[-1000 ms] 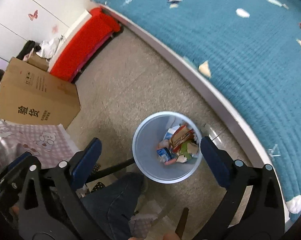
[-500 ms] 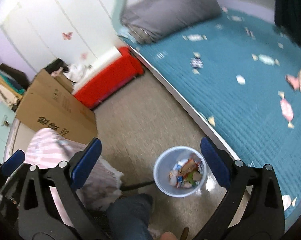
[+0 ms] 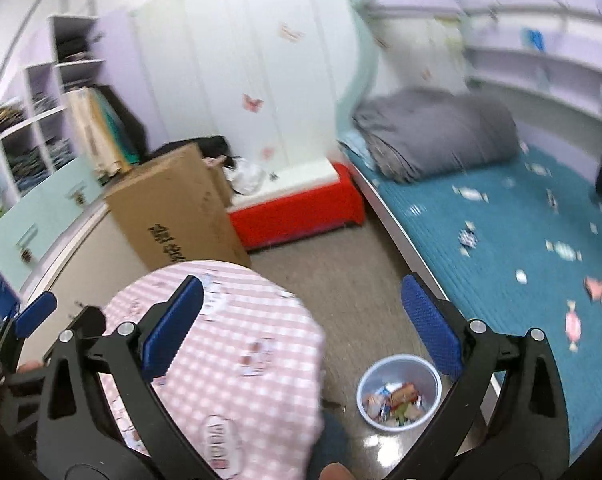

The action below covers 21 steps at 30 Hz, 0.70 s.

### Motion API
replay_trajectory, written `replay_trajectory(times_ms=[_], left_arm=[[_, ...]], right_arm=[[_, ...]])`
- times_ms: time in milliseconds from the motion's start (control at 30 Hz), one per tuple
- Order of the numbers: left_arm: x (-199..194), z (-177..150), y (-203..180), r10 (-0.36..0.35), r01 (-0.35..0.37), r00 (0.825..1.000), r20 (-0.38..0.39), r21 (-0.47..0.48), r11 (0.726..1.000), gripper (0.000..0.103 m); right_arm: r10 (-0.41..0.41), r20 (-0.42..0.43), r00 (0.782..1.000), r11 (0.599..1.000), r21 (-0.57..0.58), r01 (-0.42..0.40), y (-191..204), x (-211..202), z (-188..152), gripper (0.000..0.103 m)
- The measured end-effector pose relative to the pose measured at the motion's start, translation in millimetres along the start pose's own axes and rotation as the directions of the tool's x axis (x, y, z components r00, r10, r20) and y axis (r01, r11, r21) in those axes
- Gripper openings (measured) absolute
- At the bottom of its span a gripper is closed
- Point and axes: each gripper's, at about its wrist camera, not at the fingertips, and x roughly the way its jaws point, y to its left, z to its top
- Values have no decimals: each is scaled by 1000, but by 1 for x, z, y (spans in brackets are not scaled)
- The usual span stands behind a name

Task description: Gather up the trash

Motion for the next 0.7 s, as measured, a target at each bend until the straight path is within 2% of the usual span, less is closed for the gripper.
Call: replay_trajectory(times_ms=[133, 333, 400, 500, 700], left_arm=[[-30, 2, 34, 86, -84, 995, 51, -48, 995, 98], [-61, 7, 68, 138, -129, 989, 60, -135, 982, 98], [-71, 8, 72, 132, -120, 988, 85, -137, 983, 98], [-78, 8, 73, 145, -132, 985, 94, -134, 982, 98], [-88, 10, 71, 123, -106, 986, 114, -145, 984, 98]], right_arm=[[33, 45, 998, 997, -69, -30, 41, -24, 2, 97], [43, 108, 993, 990, -139, -28, 81, -56, 5, 97], [37, 127, 991, 988, -152, -17, 85, -61, 5, 97], [23, 151, 988, 986, -165, 3, 92, -69, 5, 97], [0, 172, 985, 985, -168, 29, 93, -78, 5, 97]])
